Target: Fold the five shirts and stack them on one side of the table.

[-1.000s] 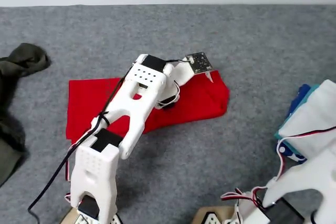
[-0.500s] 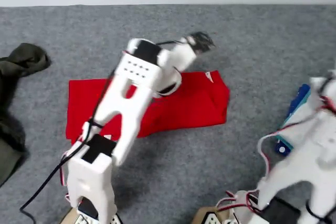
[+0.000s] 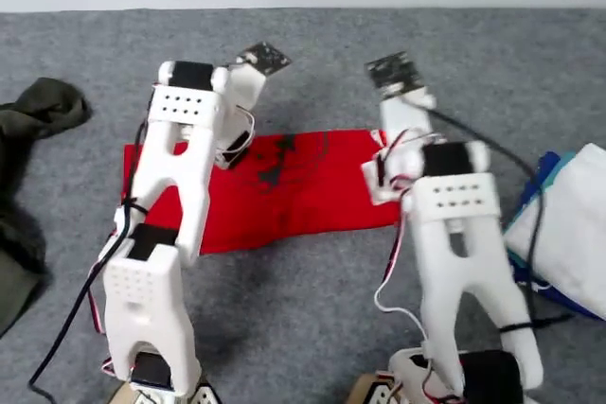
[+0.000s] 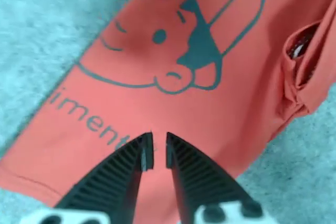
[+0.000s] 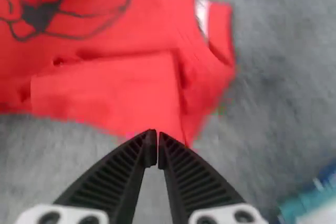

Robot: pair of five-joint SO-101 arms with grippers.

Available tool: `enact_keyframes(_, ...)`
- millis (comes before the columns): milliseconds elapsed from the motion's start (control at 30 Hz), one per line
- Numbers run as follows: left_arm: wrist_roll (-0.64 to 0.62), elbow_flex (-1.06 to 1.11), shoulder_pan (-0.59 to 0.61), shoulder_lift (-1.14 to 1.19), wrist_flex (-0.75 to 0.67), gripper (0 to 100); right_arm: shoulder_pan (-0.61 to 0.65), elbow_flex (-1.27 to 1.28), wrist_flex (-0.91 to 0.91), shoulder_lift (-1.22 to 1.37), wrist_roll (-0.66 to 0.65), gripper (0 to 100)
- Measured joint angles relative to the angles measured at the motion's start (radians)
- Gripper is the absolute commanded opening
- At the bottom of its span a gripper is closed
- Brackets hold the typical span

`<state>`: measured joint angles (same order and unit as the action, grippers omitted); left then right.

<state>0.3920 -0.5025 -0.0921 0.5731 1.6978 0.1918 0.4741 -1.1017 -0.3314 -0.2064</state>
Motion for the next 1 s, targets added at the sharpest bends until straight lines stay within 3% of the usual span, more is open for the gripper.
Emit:
enact_keyframes(167,0.000,0.000,-0.003,0.029,0.000,5,0.031,0.100,0.204,0.100,0.006,0.9)
enact_keyframes(467,0.000,0.000,0.008,0.029,0.000,5,0.029,0.103,0.316,0.385,0.008,0.9)
enact_keyframes(1000,0.000,-0.095,-0.049,0.029,0.025,5,-0.089,-0.080,0.009,0.405,-0.058,0.9)
